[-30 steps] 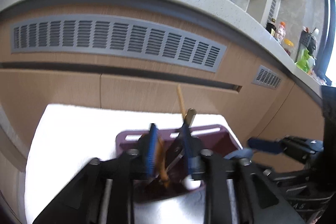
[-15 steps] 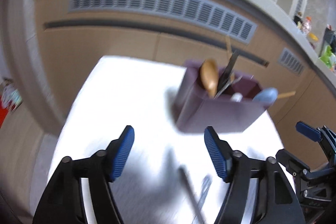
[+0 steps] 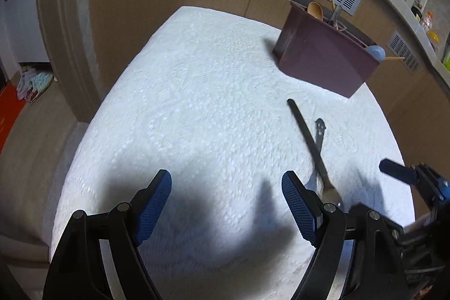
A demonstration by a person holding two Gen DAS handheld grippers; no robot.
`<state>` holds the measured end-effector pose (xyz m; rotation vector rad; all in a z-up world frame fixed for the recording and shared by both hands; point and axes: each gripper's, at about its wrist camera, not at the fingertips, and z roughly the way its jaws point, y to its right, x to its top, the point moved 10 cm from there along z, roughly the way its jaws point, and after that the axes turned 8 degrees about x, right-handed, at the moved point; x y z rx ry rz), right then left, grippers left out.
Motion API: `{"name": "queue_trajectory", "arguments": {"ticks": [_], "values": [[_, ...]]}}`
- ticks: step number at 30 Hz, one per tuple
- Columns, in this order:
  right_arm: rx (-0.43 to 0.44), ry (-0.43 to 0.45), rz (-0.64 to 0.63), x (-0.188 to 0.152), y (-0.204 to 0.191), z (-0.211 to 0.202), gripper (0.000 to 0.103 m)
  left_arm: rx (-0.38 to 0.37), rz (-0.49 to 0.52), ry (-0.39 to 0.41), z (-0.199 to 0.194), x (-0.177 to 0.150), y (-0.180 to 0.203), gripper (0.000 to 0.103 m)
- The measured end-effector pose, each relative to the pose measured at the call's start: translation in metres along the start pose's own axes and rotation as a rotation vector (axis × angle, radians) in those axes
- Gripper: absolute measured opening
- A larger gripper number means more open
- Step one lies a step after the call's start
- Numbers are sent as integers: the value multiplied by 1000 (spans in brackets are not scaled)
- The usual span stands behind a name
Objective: Organize utensils
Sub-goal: 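Grasp the dark plastic spoon with the right tool while the left tool grasps the metal spoon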
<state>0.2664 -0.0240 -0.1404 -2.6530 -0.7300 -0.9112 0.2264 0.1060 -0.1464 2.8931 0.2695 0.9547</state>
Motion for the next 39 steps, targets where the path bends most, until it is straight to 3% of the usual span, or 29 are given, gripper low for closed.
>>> {"name": "queue_trajectory", "arguments": {"ticks": [1,2,3,5,11,14,15,26,28,30,32,34,35,38,39], "values": [[30,9,16,-5,-7,-1,86,-1,-9,1,0,-4,-2,84],[53,14,21,-8,-13,-1,80,-4,-11,4,0,-5,-1,85],[67,9,15,-11,-18,0,66,-3,-8,16,-1,-7,-1,86],[81,-19,2,-17,-28,6,48,-1,-2,18,-1,-8,1,89],[76,-88,-1,-23,-34,29,47,-11,-1,18,-1,-7,3,93],[47,-77,-25,-24,-35,28,32,-11,-1,18,-2,-8,3,94],[36,-76,-23,-24,-32,26,32,-9,1,17,-2,-8,3,94],[-133,-16,133,-44,58,-17,32,26,51,-4,2,-10,9,96],[-152,-9,167,-52,70,-22,32,0,60,-8,0,-12,14,95],[-163,-2,192,-60,78,-26,32,-78,70,11,-11,-14,27,86],[-164,1,211,-67,85,-26,32,-125,145,47,-24,-18,47,83],[-157,3,229,-70,89,-24,32,-106,265,97,-33,-23,68,77],[-150,12,235,-71,90,-25,32,-91,311,104,-33,-27,77,69],[-144,34,240,-70,89,-28,32,-92,368,64,-25,-34,93,51],[-144,41,240,-70,89,-28,32,-87,368,47,-21,-35,95,50]]}}
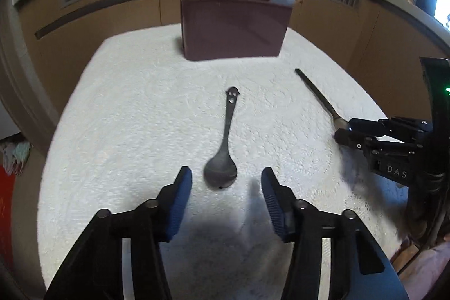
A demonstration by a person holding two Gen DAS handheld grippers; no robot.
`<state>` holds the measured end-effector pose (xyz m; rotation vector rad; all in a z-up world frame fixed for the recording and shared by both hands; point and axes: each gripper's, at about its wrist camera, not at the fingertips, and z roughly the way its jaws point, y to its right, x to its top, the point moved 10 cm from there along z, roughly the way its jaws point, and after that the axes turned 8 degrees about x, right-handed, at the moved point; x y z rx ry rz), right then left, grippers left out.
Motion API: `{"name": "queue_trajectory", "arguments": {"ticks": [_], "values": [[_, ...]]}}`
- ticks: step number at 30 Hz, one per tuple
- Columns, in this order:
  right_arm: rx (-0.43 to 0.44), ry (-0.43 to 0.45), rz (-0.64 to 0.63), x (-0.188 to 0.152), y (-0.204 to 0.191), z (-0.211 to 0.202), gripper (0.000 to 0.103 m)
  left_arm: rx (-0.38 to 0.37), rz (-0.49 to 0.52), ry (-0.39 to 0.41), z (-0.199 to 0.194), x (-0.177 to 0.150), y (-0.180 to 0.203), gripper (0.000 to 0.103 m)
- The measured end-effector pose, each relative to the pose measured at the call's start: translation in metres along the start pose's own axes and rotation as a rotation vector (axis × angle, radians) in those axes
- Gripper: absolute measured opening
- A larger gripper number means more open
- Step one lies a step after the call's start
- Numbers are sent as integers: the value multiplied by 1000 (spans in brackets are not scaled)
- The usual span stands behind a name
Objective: Organize utensils
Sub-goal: 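Grasp the dark plastic spoon with the right tool while the left tool grasps the metal spoon, then lift both held spoons off the table toward the maroon holder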
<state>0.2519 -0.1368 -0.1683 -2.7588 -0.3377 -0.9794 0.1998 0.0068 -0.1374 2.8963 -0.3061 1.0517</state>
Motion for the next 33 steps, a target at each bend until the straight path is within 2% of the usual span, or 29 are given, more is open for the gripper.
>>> {"name": "queue_trajectory", "arguments": {"ticks": [4,8,10,11,12,17,20,23,26,28,30,33], "values": [[8,20,8,-2,2,-2,32,25,-41,-47,14,0,-5,47],[24,32,17,-3,2,-2,32,48,-21,-50,20,4,-1,44],[29,36,17,-2,2,-2,33,78,-11,-39,22,5,0,37],[32,39,15,-2,2,-2,33,89,-7,-34,22,6,1,29],[32,42,15,-2,2,-2,33,92,-9,-30,21,8,0,29],[42,46,18,-3,1,-2,33,143,4,60,-1,24,-3,29],[48,48,12,-3,0,-3,34,138,-7,118,-19,41,-4,29],[62,46,15,-3,1,-5,44,146,-19,163,-25,60,-8,29],[82,77,40,3,7,-15,44,143,-41,202,-30,79,-12,29],[57,93,51,10,16,-20,44,141,-53,222,-30,90,-15,29],[30,79,84,21,28,-17,44,133,-68,235,-33,97,-18,29],[42,39,150,39,38,-1,41,119,-85,248,-31,105,-21,29]]}}
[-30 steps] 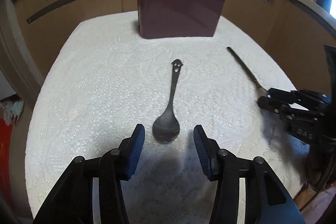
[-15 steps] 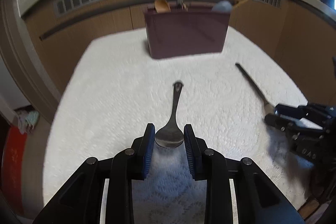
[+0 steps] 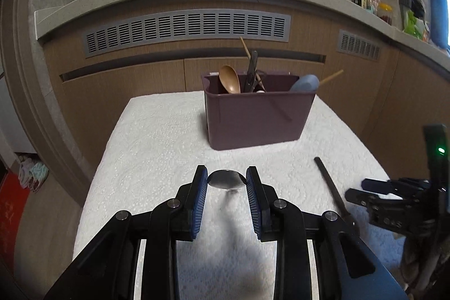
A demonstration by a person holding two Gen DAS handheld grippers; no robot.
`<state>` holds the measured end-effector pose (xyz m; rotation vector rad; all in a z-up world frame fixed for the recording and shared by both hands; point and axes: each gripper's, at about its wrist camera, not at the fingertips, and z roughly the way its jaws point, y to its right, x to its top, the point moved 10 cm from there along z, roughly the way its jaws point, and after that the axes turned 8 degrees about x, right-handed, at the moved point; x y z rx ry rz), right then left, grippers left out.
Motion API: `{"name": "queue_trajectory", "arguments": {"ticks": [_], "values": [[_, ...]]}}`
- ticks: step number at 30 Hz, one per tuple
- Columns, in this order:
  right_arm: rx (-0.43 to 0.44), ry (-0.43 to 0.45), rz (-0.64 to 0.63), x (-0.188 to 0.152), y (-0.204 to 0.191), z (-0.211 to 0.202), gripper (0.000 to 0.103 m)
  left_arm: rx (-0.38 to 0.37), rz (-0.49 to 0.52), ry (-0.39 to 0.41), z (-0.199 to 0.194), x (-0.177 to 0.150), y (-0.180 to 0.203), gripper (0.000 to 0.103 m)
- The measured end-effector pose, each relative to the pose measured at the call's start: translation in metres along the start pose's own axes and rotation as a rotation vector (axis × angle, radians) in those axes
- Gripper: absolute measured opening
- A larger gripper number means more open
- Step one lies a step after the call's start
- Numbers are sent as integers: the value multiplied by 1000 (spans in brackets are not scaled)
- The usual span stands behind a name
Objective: Organize utensils
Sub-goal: 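Lift both held spoons off the table toward the maroon holder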
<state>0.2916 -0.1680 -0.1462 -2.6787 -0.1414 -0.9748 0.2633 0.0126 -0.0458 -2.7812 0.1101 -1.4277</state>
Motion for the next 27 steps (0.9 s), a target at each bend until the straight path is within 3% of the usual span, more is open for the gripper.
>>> {"name": "queue_trajectory", "arguments": {"ticks": [5,7,8,10,21,27], "values": [[-53,-58,-35,25,-11,36,39,-16,-29,6,4,6,-3,29],[-65,-92,-40,27,-14,49,28,-21,-40,8,6,9,-4,29],[-67,-112,-45,26,-16,55,16,-25,-48,8,7,10,-5,29],[-73,-122,-57,24,-19,59,12,-31,-58,6,8,12,-7,29],[8,109,-79,38,-35,-27,11,-48,-52,18,-9,17,-1,29],[28,187,-96,52,-44,-59,11,-57,-45,42,-25,23,4,29]]}}
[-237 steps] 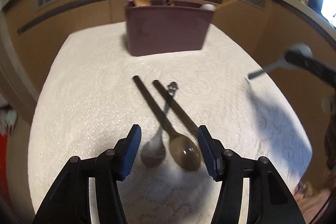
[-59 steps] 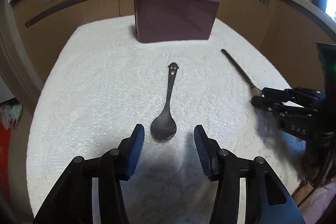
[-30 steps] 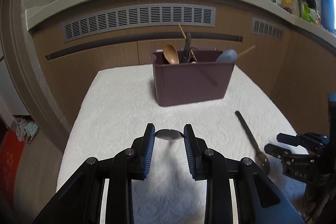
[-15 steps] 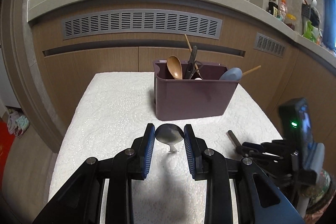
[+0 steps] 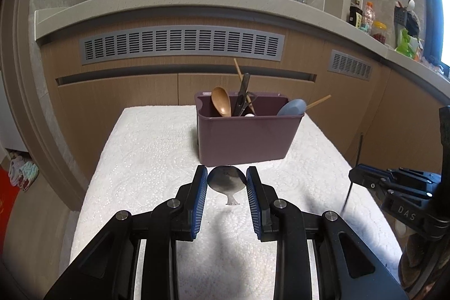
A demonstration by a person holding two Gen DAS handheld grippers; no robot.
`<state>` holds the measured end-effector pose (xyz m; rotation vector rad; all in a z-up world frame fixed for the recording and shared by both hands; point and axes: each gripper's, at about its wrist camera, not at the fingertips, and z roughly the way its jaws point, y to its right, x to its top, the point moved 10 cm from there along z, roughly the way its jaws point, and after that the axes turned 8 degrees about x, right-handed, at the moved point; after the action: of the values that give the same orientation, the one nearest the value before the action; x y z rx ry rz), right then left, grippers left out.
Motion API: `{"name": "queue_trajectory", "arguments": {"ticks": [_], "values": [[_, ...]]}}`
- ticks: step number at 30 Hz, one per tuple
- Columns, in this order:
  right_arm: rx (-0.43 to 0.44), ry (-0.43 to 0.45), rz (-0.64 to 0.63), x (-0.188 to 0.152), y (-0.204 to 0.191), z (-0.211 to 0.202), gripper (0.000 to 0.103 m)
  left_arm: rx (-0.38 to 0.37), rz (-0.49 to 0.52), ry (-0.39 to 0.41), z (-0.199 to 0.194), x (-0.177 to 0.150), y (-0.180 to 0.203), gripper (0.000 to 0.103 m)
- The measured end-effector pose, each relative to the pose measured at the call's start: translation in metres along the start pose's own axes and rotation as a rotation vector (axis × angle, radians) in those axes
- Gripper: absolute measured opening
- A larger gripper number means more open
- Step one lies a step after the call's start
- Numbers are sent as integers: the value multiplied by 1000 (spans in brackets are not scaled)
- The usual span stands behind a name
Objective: Organize utensils
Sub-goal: 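Lift both held spoons off the table toward the maroon holder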
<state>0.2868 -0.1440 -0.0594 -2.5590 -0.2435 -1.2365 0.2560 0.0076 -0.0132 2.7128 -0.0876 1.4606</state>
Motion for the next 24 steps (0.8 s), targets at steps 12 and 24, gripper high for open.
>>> {"name": "queue_trajectory", "arguments": {"ticks": [12,24], "values": [[-2,71,-60,19,-12,-22,5,-10,0,19,-14,9,3,29],[-4,20,22,3,27,5,9,-26,-12,-1,-9,6,1,29]]}}
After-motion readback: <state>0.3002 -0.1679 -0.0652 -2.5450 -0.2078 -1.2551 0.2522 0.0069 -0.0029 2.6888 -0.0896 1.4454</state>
